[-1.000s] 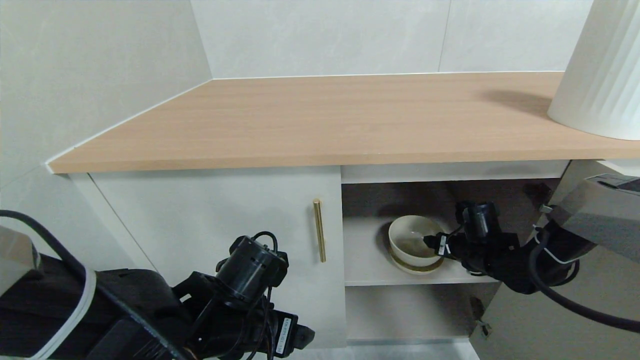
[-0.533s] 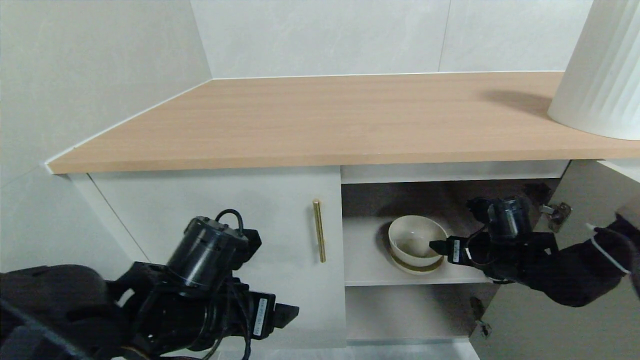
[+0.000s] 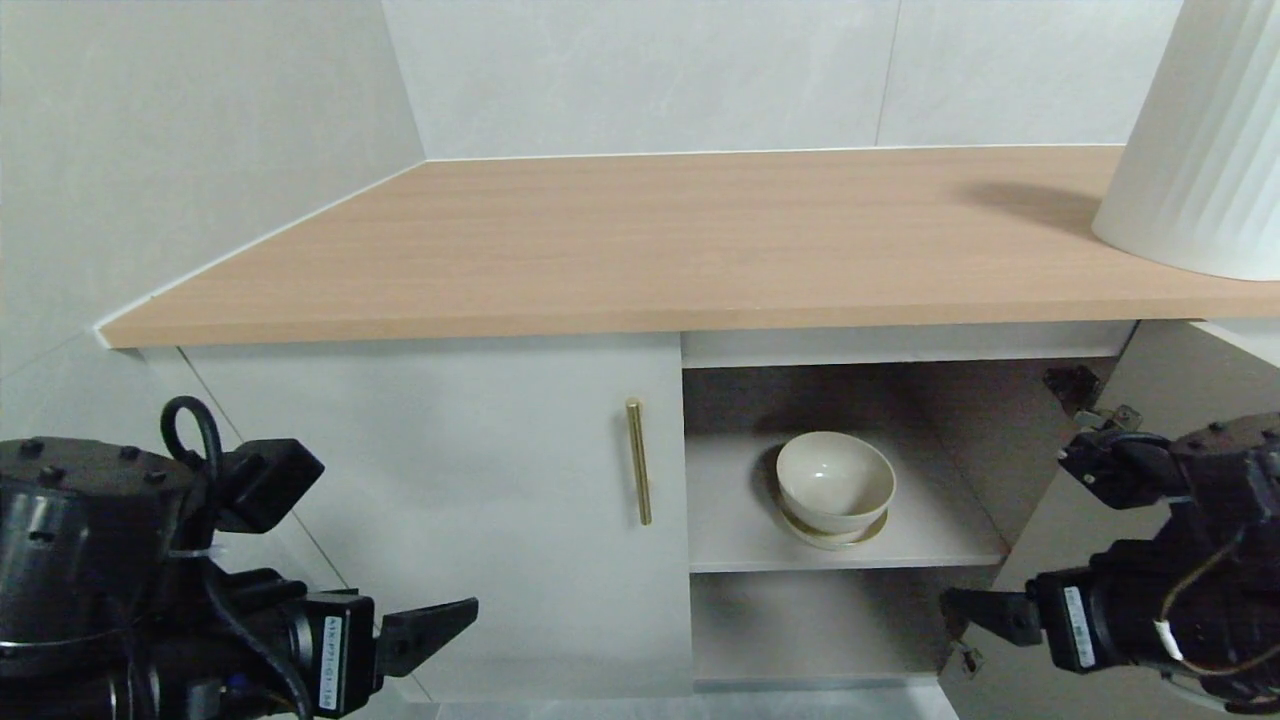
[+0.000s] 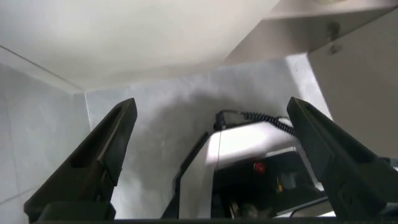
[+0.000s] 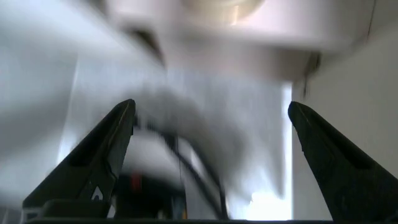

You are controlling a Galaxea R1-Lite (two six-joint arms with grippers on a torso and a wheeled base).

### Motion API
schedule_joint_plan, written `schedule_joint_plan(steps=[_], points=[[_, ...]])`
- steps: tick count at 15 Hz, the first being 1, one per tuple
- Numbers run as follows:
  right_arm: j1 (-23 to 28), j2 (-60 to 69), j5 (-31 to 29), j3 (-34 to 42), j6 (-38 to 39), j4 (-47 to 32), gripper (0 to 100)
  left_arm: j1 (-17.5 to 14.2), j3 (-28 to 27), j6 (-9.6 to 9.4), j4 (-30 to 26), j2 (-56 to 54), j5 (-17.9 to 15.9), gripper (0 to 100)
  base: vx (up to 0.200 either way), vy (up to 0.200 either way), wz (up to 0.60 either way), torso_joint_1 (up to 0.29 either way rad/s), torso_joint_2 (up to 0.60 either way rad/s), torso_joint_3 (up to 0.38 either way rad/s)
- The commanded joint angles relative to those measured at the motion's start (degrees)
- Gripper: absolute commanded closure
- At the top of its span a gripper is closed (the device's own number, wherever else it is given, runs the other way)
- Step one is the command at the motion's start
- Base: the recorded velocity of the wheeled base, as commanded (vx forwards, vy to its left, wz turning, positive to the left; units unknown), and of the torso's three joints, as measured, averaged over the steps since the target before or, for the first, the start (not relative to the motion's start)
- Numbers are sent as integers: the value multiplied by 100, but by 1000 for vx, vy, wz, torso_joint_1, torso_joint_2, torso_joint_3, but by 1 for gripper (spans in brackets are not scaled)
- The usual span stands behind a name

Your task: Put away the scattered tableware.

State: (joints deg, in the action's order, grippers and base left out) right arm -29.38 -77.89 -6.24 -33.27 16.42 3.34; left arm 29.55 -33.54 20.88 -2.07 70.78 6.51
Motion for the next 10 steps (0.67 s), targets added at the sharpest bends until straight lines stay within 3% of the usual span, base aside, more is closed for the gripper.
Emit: schedule_joint_plan(steps=[1,5,7,10], points=[[-121,643,0,136,1,-35,0,-19,14,-67,5,-161,-1,0,0,0,0,0,0,0],[-121,529,0,242,-7,-26,0,-11,-21,-269,49,279,52,0,0,0,0,0,0,0],[-209,476,-26,242,-7,-18,0,7,-21,-278,49,331,52,0,0,0,0,0,0,0],[-217,485,-35,251,-16,-26,0,16,-13,-278,49,428,52,0,-200,0,0,6,-4,-2]])
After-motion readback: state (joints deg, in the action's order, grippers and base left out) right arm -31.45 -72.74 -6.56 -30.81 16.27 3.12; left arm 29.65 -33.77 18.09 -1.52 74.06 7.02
